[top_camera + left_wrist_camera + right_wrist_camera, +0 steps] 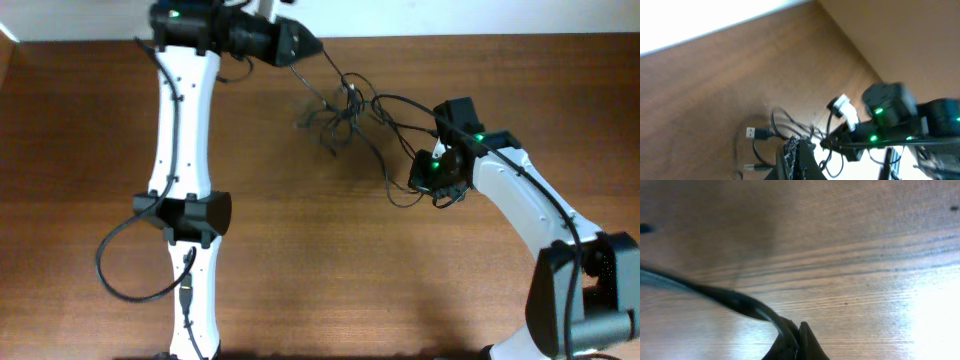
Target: Untangle cables
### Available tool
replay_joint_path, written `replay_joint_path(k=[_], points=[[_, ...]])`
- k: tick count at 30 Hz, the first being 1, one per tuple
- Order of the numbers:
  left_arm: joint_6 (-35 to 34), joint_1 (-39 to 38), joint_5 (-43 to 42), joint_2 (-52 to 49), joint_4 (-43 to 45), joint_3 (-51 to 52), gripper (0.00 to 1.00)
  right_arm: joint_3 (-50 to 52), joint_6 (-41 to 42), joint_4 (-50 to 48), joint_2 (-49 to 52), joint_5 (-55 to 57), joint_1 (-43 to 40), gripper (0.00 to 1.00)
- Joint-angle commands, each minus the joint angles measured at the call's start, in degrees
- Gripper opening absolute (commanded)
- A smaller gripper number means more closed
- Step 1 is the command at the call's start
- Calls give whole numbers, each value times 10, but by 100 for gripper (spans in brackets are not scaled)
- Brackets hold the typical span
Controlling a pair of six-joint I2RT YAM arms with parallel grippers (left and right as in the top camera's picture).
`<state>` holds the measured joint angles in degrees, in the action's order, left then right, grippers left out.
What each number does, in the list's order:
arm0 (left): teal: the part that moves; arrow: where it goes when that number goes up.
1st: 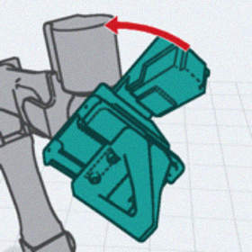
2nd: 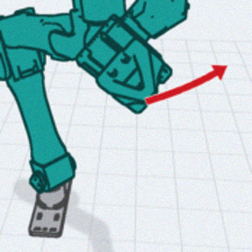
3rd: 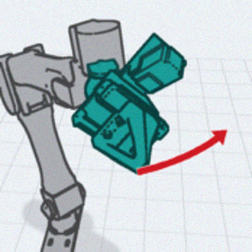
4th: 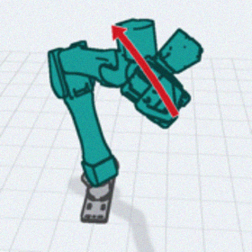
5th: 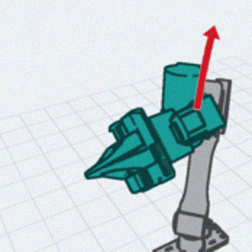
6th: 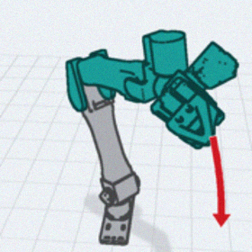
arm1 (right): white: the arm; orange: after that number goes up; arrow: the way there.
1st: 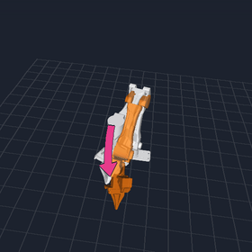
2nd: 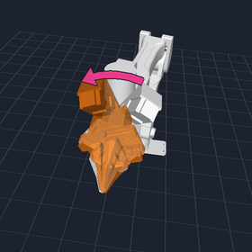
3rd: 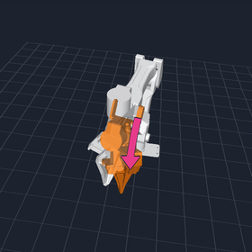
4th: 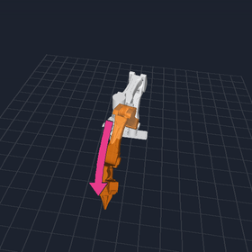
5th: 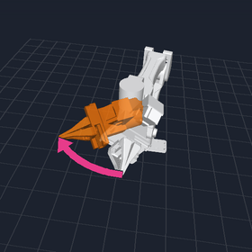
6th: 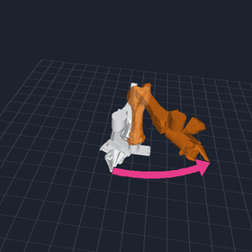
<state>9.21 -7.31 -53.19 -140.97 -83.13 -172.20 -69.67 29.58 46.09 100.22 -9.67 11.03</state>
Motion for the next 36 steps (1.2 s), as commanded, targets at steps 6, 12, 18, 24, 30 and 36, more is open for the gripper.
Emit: replay_joint_path(k=[6,12,18,24,30,36], points=[[-165,137,43,76,134,-77,0,1,7,59,49,55,-68,4],[-169,210,130,78,127,-76,0,1,-29,89,49,52,-185,4],[-169,236,266,78,73,-75,0,1,-79,92,49,-8,-304,4],[-169,243,513,77,43,-65,0,1,-106,97,49,-27,-393,4],[-201,294,512,76,39,36,0,1,-148,101,49,-101,-478,4],[-121,233,295,76,-26,64,0,1,-257,131,46,-174,-410,4]])
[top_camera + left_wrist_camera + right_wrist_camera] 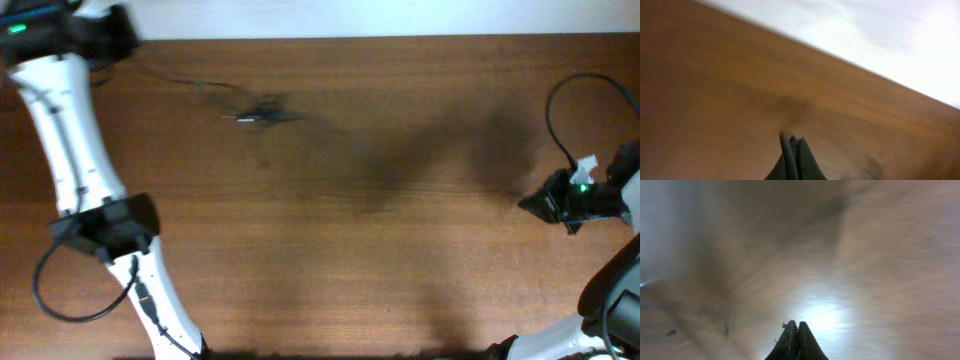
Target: Untangle cables
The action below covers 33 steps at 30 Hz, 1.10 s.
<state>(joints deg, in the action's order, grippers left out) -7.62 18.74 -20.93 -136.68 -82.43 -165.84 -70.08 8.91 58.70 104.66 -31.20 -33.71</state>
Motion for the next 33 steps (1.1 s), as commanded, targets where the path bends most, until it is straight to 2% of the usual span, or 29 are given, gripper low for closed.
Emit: replay_joint_path(k=[1,3,7,8,10,11,12,13,16,18,19,21,23,24,25,27,28,29,30,33], points=[[66,-50,-37,33,-53,1,0,5,-57,5,-3,40,55,4],[77,-103,-38,32,-81,1,0,0,-62,6,-24,39,94,5],[75,-223,-41,32,-59,1,0,-56,-70,18,-110,3,193,20],[72,-243,-76,32,-35,0,0,-74,-70,20,-127,-9,208,28],[49,-258,-222,36,31,-3,0,-109,-70,24,-152,-58,224,36],[-2,-260,-314,37,82,-3,0,-124,-68,24,-163,-91,231,40],[-48,-263,-370,36,116,-3,0,-130,-68,24,-166,-105,237,42],[-87,-272,-402,36,140,-3,0,-131,-66,23,-166,-108,248,44],[-113,-316,-489,36,169,-3,0,-131,-66,13,-164,-106,267,47],[-75,-338,-485,36,167,-3,4,-131,-66,9,-164,-101,265,48],[-57,-341,-451,35,147,-3,5,-131,-66,10,-164,-101,265,50],[-27,-341,-273,35,62,-2,8,-131,-66,15,-162,-83,265,52],[25,-346,-159,35,-4,2,22,-131,-65,18,-162,-71,265,53],[84,-353,-153,35,-27,7,33,-131,-65,18,-162,-71,265,54],[129,-361,-153,35,-45,11,51,-131,-65,17,-162,-71,265,55],[233,-384,-153,35,-70,17,95,-131,-50,18,-162,-51,265,56],[281,-393,-152,35,-81,19,99,-131,-50,20,-162,-50,265,56],[321,-401,-139,35,-90,19,99,-131,-50,22,-162,-50,265,56],[326,-404,-78,35,-90,19,99,-131,-50,22,-162,-49,265,56],[326,-402,-47,19,-94,23,99,-131,-50,22,-162,-49,265,57]])
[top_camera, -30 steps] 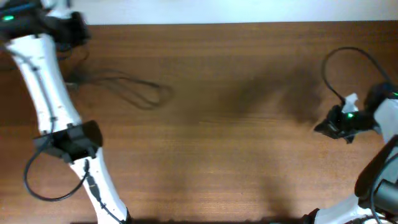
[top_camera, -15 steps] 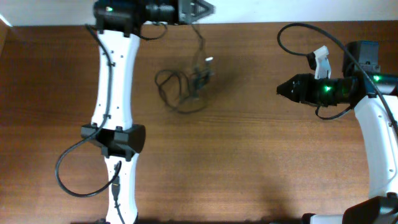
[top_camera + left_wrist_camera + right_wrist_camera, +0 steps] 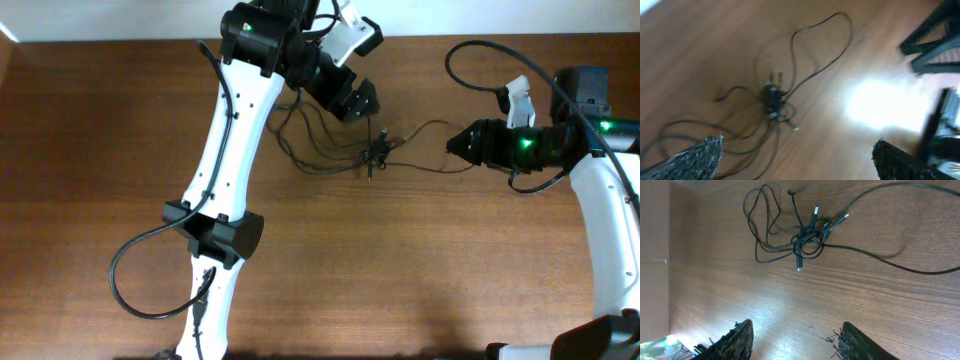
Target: Untangle cables
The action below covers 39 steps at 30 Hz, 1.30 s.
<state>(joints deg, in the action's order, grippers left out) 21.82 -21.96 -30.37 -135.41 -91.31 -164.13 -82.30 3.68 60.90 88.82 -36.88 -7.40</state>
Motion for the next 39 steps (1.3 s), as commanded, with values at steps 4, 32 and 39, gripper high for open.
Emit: replay_joint_path(k=[4,32,39], points=[[32,-6,49,-10,40,115,76,-9,2,3,-3,18,2,61],[-32,-74,113,-117,364,365,0,-9,28,13,-3,31,3,61],[-131,10,-238,-114,174,51,0,-9,28,4,-3,5,21,61]])
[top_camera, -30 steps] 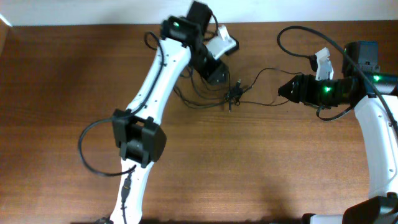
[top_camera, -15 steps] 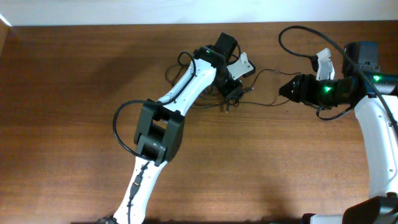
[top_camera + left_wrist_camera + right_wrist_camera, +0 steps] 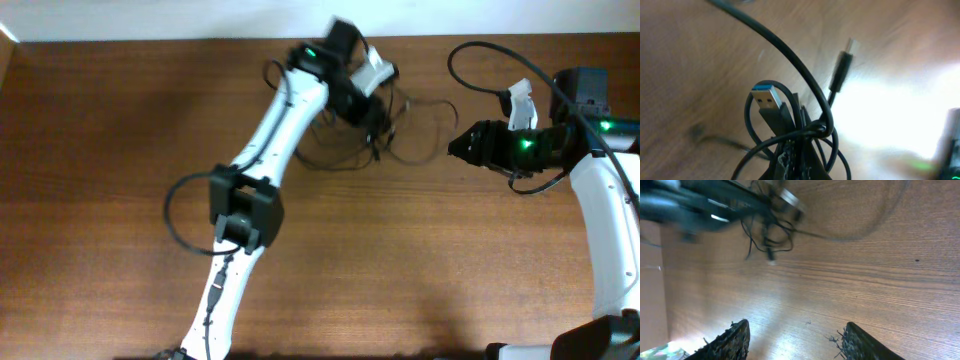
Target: Untangle cables
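The tangle of black cables (image 3: 375, 135) lies on the wooden table between the two arms, with loops spreading to both sides. My left gripper (image 3: 374, 112) is shut on its knot. In the left wrist view the closed fingers (image 3: 801, 152) pinch several crossing strands, a USB plug with a blue insert (image 3: 769, 102) sticks up just above them, and a second plug (image 3: 842, 71) hangs further off. My right gripper (image 3: 455, 146) is open, to the right of the tangle and clear of it. Its wrist view shows the cable bundle (image 3: 767, 235) far ahead of the open fingers (image 3: 735, 340).
The wooden table (image 3: 400, 270) stretches toward the near edge. A white wall strip runs along the far edge. The left arm's white links (image 3: 270, 150) cross the middle left. A black lead with a white tag (image 3: 520, 98) loops above the right arm.
My left gripper was open above the tangle and is now shut on the knot. The tangle sits a little nearer the far edge. The right gripper stays open in the same place.
At first both grippers were shut on cables with the tangle strung between them near the far edge. Then the arms were far apart at the table's sides, both still shut. Later both were open with the tangle lying mid-table. Now the left holds the knot.
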### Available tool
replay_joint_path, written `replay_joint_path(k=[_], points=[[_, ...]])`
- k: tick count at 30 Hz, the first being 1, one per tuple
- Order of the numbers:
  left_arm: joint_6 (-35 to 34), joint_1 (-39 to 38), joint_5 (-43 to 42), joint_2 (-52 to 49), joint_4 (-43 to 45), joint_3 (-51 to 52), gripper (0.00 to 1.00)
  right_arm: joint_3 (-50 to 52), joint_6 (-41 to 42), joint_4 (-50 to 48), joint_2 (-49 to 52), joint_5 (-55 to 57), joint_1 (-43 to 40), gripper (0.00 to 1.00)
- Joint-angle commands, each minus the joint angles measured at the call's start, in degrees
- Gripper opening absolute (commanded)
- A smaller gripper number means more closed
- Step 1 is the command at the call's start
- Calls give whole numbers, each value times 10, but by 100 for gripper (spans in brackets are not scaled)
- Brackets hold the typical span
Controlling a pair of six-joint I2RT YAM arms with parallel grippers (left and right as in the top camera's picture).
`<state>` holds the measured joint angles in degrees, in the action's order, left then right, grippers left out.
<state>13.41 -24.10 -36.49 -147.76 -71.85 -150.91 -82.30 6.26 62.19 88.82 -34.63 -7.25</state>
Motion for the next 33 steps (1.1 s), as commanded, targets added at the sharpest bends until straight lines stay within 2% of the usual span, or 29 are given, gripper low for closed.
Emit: replay_joint_path(k=[1,4,7,12,18,19,20,22,23,24,29,33], points=[[-53,39,-220,9,-26,-97,0,-9,2,-17,-3,-18,33,61],[-78,60,-378,9,-26,-104,0,-9,58,-85,-3,-17,85,61],[-84,60,-437,9,-29,-104,0,-9,111,-136,-3,7,117,61],[-91,53,-436,9,-54,-104,0,-9,183,-197,-1,84,142,61],[-113,24,-437,9,-58,-104,0,-9,273,-302,57,83,163,60],[-113,22,-437,9,-59,-104,0,-9,273,-308,60,83,163,57],[-114,21,-437,9,-59,-104,0,-9,273,-308,61,84,163,48],[-120,26,-437,9,-58,-104,0,-9,272,-301,61,84,162,10],[-120,36,-437,9,-58,-104,0,-9,270,-294,61,86,161,4],[-120,54,-436,9,-53,-104,0,-9,269,-280,61,86,156,4],[-120,158,-304,9,-45,-104,0,-9,179,-158,50,87,106,4],[-120,198,-169,9,-66,-104,0,-9,119,-24,50,164,71,4]])
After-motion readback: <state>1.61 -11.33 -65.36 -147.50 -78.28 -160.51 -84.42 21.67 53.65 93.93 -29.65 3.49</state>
